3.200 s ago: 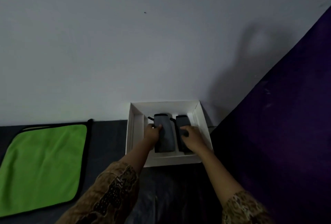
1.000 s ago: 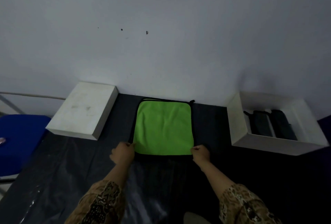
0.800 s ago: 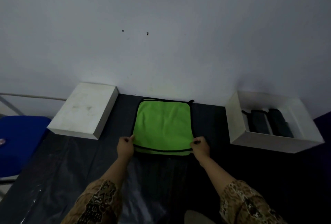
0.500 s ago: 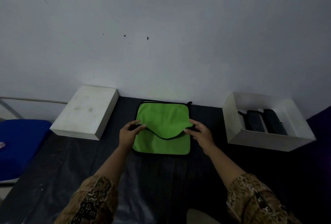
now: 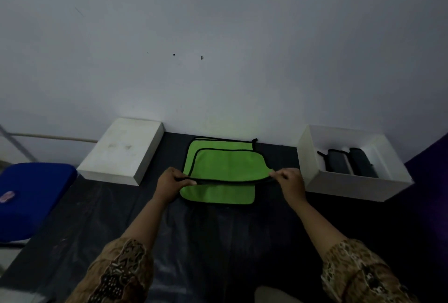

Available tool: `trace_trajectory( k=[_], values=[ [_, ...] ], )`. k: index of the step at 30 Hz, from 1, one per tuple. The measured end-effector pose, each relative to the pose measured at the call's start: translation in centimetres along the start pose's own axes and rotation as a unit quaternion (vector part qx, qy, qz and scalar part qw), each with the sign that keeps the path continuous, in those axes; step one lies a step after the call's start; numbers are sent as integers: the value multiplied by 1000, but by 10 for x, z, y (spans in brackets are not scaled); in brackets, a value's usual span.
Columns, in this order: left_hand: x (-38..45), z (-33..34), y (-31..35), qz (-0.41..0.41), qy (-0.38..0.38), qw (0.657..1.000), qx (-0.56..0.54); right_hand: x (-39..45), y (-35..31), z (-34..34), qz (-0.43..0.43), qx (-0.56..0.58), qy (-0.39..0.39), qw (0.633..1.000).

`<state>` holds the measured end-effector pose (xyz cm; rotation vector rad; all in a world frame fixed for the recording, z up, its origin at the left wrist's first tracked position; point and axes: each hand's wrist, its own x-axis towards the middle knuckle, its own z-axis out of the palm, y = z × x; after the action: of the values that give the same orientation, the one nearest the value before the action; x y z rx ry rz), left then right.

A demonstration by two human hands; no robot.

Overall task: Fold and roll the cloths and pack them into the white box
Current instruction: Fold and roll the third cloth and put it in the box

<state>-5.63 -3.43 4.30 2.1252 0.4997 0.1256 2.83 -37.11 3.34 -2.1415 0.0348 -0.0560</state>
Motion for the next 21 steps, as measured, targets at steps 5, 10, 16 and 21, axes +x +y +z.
trace_trajectory(
  k=[5, 10, 16, 21],
  values=[
    [-36, 14, -25, -41, -107, 992, 53, -44, 30, -13, -37, -90, -72, 993],
    [-78, 29, -41, -152, -269, 942, 134, -84, 70, -35, 74, -118, -215, 967],
    [-117, 46, -34, -323, -422, 828, 180, -103, 75, -57, 219, -250, -450, 828],
    [-124, 52, -32, -345, -421, 823, 160, -100, 75, -62, 257, -275, -470, 799]
  ],
)
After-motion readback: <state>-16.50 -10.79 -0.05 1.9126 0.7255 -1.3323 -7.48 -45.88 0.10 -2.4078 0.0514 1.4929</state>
